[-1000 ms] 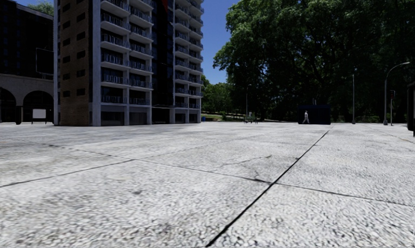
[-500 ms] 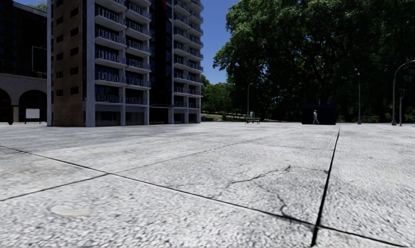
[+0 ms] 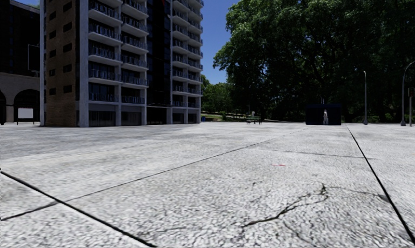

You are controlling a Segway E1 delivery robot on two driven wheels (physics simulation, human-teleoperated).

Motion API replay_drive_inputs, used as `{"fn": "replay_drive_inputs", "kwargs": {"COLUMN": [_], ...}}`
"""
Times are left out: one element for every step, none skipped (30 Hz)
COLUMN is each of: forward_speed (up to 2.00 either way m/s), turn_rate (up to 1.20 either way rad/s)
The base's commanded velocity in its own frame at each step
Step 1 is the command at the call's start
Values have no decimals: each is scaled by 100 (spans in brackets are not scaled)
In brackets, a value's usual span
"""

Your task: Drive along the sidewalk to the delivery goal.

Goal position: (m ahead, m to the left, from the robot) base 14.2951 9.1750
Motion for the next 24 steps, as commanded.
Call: {"fn": "replay_drive_inputs", "kwargs": {"forward_speed": [200,200,200,200,200,200,200,200,200,200,200,200,200,200,200,200,200,200,200,200,200,200,200,200], "turn_rate": [0,7,12,12,15,17,24,34,34,42,43,44,44,44,44,44,43,43,43,43,43,43,43,43]}}
